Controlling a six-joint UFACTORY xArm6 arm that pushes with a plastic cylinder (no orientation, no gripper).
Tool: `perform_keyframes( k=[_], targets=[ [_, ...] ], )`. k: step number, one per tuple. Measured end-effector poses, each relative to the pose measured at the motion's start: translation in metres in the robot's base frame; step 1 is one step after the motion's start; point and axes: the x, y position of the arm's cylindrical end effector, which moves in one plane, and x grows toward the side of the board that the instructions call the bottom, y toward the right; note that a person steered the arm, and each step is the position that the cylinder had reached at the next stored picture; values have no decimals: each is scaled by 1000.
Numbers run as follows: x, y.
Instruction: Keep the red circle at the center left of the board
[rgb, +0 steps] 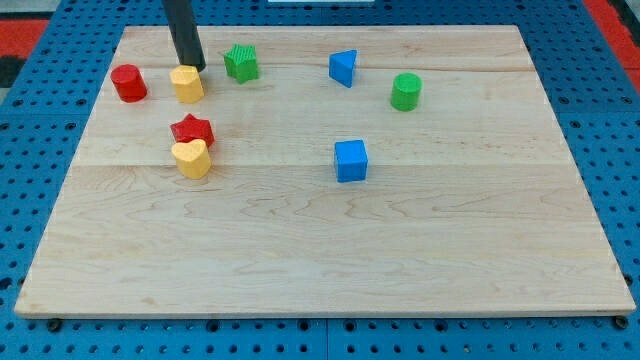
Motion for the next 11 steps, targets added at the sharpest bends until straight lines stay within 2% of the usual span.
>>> perform_keyframes(
  k=[2,3,7,10,11],
  targets=[
    [-48,-26],
    [-34,-62],
    [38,-101],
    [65,-102],
    [61,-133]
  ],
)
